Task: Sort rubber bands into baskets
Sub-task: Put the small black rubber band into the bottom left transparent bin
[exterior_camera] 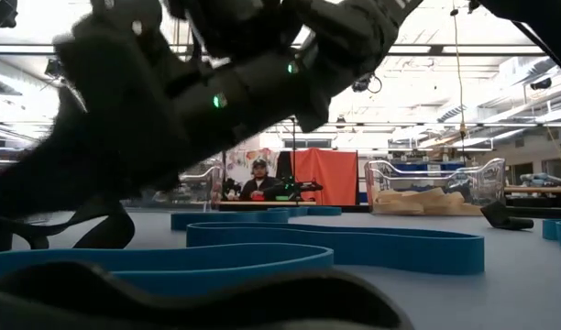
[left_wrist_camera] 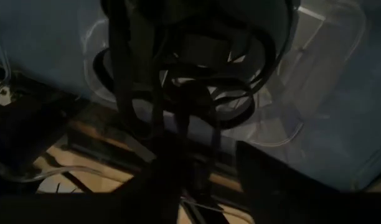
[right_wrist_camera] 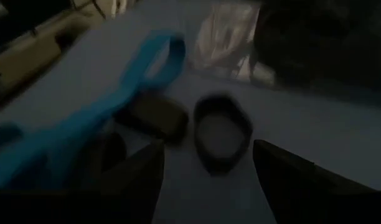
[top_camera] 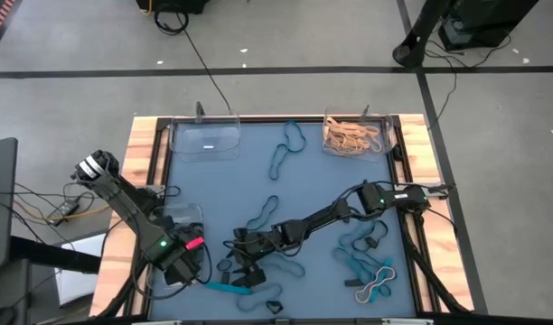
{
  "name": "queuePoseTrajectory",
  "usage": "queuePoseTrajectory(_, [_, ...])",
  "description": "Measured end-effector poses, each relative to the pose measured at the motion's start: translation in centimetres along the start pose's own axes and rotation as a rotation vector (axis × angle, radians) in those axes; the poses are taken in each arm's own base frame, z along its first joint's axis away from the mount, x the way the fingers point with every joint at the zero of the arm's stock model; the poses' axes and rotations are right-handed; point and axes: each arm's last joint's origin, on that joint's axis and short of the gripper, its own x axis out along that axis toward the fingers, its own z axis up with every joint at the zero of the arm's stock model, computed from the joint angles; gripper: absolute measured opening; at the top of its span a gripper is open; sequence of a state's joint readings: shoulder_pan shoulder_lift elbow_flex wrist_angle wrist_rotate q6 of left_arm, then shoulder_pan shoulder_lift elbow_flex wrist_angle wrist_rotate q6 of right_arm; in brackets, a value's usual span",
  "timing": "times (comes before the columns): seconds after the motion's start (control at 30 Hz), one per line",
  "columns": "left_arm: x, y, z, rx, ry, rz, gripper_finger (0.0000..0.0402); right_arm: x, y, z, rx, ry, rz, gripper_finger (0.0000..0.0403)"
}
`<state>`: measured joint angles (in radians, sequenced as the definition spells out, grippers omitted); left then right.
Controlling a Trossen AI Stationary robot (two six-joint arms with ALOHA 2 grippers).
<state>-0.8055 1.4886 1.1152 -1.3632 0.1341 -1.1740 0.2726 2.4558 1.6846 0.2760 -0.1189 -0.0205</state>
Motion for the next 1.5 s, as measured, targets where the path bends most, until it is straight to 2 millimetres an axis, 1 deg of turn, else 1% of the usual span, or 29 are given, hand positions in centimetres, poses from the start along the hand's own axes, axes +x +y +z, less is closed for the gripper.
queuePoseTrajectory(0.07, [-0.2,0.2,-0.1,-0.007,0.005,-0.002,0.0195,0.3,-0.1,-0.5,0.010,0.008,0.006,0.0256])
queuePoseTrajectory(0.2, [-0.5,0.7,-0.4,-0.010,0.012,0.008,0.0265,0.5,-0.5,-0.6,0.028,-0.006,-0.006,0.0251])
queuePoseTrajectory(0.27, [-0.7,0.8,-0.4,-0.009,0.002,0.010,0.0289,0.6,-0.7,-0.9,0.032,-0.007,-0.005,0.0243])
queuePoseTrajectory(0.37, [-0.8,0.9,-0.5,-0.007,-0.009,0.004,0.0308,0.6,-0.8,-1.1,0.034,0.004,-0.007,0.0221])
queuePoseTrajectory(0.47, [-1.4,0.8,-0.4,-0.006,-0.032,-0.004,0.0311,0.6,-0.9,-1.0,0.027,-0.009,-0.008,0.0187])
queuePoseTrajectory(0.6, [-3.0,0.4,-0.3,0.000,-0.113,-0.045,0.0308,0.6,-0.8,-0.6,0.021,-0.043,0.000,0.0130])
queuePoseTrajectory(0.7, [-4.6,0.1,-0.2,0.003,-0.194,-0.075,0.0304,0.6,-0.8,-0.6,0.018,-0.042,0.012,0.0077])
queuePoseTrajectory(0.77, [-5.6,0.0,-0.1,0.011,-0.251,-0.092,0.0303,0.6,-0.8,-0.7,0.012,-0.041,0.024,0.0032])
queuePoseTrajectory(0.8, [-6.1,0.0,-0.1,0.018,-0.277,-0.100,0.0303,0.6,-0.8,-0.7,0.005,-0.041,0.023,0.0018])
queuePoseTrajectory(0.97, [-7.9,-0.1,0.0,0.017,-0.400,-0.119,0.0303,0.5,-1.0,-0.9,0.008,-0.005,-0.020,0.0007])
queuePoseTrajectory(1.07, [-8.3,-0.1,0.1,0.023,-0.475,-0.099,0.0303,0.3,-1.2,-0.7,0.007,0.017,-0.079,0.0005])
queuePoseTrajectory(1.13, [-8.3,0.0,0.2,0.017,-0.523,-0.075,0.0303,-0.2,-1.2,-0.2,-0.005,0.031,-0.128,0.0004])
queuePoseTrajectory(1.27, [-8.5,-0.1,0.5,0.043,-0.609,-0.040,0.0303,-1.6,-0.8,1.9,-0.044,0.027,-0.218,0.0003])
queuePoseTrajectory(1.33, [-8.4,-0.4,0.8,0.073,-0.650,-0.052,0.0302,-2.3,-0.6,2.9,-0.060,0.028,-0.243,0.0002])
queuePoseTrajectory(1.5, [-7.4,-0.8,1.3,0.108,-0.691,-0.032,0.0302,-4.2,0.2,5.0,-0.113,0.055,-0.298,0.0002])
